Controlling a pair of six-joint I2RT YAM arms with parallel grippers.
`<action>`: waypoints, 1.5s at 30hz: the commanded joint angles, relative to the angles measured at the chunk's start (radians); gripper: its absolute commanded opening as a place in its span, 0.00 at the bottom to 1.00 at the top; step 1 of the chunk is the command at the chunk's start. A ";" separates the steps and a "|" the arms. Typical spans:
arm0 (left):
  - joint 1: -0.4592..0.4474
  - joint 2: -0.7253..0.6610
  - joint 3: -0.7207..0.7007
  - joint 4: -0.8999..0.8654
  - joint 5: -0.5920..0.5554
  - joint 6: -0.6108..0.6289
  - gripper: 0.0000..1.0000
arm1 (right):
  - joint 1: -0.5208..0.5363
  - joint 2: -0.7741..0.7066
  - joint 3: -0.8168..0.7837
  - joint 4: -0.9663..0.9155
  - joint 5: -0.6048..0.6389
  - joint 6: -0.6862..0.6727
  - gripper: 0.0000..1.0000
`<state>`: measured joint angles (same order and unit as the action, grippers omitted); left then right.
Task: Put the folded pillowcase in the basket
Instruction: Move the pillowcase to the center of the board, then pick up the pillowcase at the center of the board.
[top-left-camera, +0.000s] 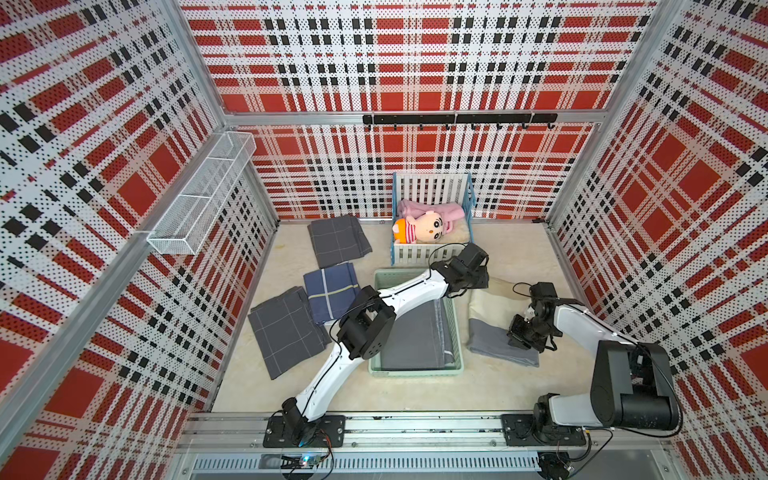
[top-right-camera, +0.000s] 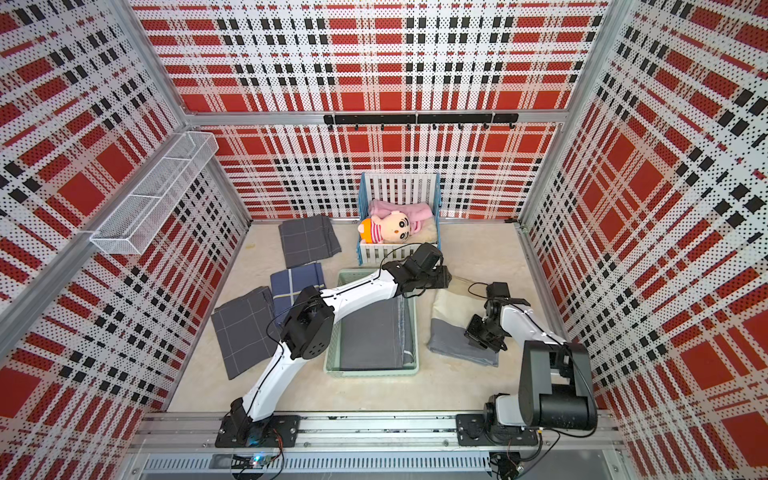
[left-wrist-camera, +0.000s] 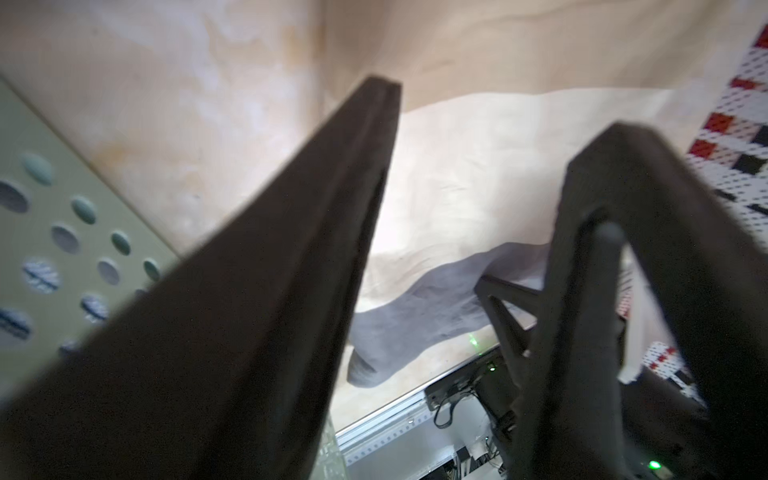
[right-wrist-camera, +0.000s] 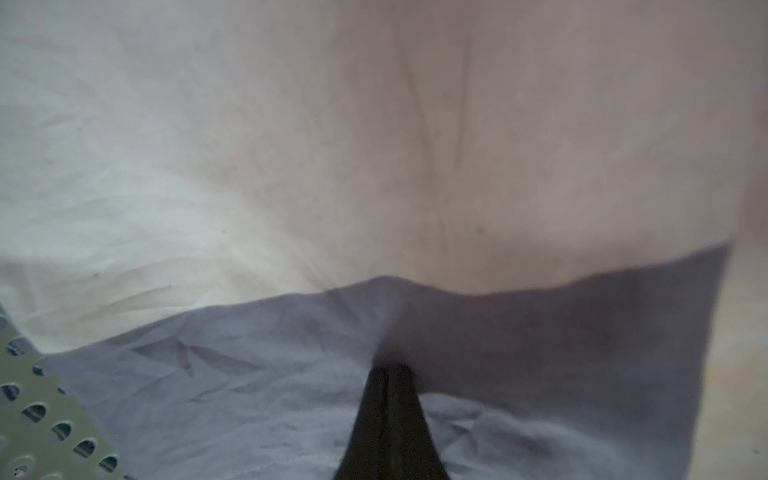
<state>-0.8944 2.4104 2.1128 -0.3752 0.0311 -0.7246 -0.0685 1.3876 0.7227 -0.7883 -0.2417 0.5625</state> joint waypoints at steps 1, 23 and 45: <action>-0.015 0.060 0.041 -0.004 0.019 -0.009 0.46 | -0.002 -0.023 0.031 -0.041 0.009 0.011 0.00; -0.026 0.170 0.099 -0.104 -0.052 -0.059 0.44 | -0.011 -0.088 0.078 -0.071 -0.018 0.014 0.14; -0.034 0.090 0.090 -0.114 -0.249 -0.005 0.48 | -0.028 -0.064 0.140 -0.058 -0.035 -0.052 0.43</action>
<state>-0.9329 2.5366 2.2124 -0.4812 -0.1650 -0.7368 -0.0868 1.3140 0.8410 -0.8555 -0.2707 0.5362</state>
